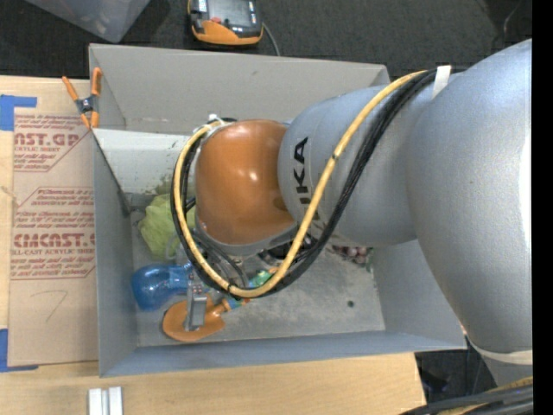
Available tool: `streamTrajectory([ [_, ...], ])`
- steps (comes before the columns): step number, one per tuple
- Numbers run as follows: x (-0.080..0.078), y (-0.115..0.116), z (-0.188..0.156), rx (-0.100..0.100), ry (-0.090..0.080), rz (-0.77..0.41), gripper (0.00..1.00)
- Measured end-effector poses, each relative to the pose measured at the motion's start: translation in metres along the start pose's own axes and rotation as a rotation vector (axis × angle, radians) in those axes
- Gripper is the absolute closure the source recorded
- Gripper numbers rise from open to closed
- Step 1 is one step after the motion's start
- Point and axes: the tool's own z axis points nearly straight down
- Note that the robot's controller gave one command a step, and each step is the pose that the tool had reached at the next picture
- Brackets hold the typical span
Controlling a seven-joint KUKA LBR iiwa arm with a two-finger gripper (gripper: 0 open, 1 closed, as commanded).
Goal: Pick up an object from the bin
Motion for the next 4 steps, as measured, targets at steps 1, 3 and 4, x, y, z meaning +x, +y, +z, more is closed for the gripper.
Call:
streamTrajectory([
  [1,-0.002,-0.001,-0.004,-0.002,-0.007,0.002,0.0],
  [3,-0.024,0.009,0.008,-0.005,-0.014,-0.11,0.0],
  [4,-0.023,0.002,0.065,0.001,0.008,-0.146,0.0],
])
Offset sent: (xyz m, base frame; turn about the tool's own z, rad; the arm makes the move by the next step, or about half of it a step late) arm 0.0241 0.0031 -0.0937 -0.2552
